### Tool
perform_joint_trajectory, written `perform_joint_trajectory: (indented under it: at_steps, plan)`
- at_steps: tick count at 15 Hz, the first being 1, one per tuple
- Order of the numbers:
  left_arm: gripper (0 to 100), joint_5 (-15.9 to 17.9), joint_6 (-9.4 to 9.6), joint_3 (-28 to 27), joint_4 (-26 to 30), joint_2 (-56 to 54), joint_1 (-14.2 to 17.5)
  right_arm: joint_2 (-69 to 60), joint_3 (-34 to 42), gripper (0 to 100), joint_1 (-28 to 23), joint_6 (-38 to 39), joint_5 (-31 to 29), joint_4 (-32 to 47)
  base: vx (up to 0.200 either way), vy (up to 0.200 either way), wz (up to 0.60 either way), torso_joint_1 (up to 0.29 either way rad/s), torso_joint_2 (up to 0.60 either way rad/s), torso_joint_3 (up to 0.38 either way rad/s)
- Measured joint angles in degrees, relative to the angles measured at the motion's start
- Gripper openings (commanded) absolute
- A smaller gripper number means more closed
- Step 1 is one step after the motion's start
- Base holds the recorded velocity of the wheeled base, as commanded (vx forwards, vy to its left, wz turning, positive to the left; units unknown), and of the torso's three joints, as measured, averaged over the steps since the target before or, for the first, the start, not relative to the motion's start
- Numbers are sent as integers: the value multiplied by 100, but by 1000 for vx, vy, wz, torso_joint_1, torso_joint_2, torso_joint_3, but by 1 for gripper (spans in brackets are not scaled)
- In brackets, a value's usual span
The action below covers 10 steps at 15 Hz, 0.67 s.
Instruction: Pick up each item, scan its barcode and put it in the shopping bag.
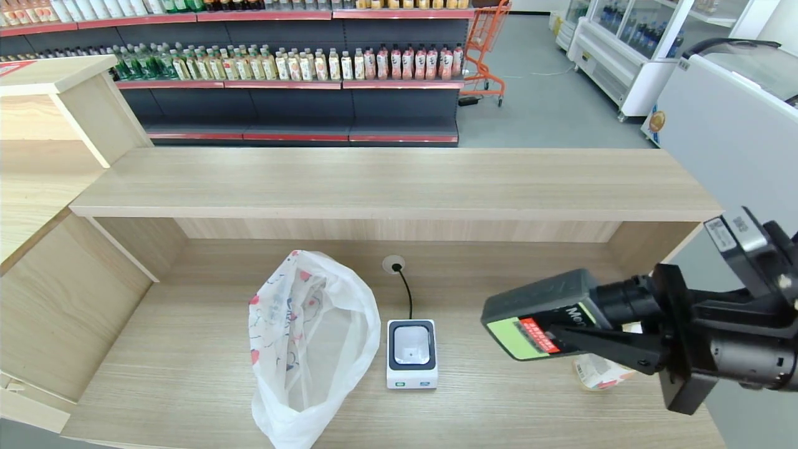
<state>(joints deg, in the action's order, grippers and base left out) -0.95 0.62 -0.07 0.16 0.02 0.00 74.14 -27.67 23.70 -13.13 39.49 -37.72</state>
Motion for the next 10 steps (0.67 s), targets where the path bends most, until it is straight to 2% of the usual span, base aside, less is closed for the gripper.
perform_joint_trajectory:
  at_steps: [2, 4, 6, 10]
  plan:
    - [100, 0, 0, 0, 0, 0, 0, -433, 477, 0, -80, 2063, -952, 525, 0, 0, 0, 0, 0, 0]
    - [100, 0, -2, 0, 2, 0, 0, -555, 762, 0, -171, 3152, -1302, 874, 0, 0, 0, 0, 0, 0]
    - [100, 0, 0, 0, 2, 0, 0, -428, 797, 0, -217, 3491, -1337, 917, 0, 0, 0, 0, 0, 0]
    - [100, 0, 0, 0, 2, 0, 0, 154, 692, 0, -234, 3535, -1363, 529, 0, 0, 0, 0, 0, 0]
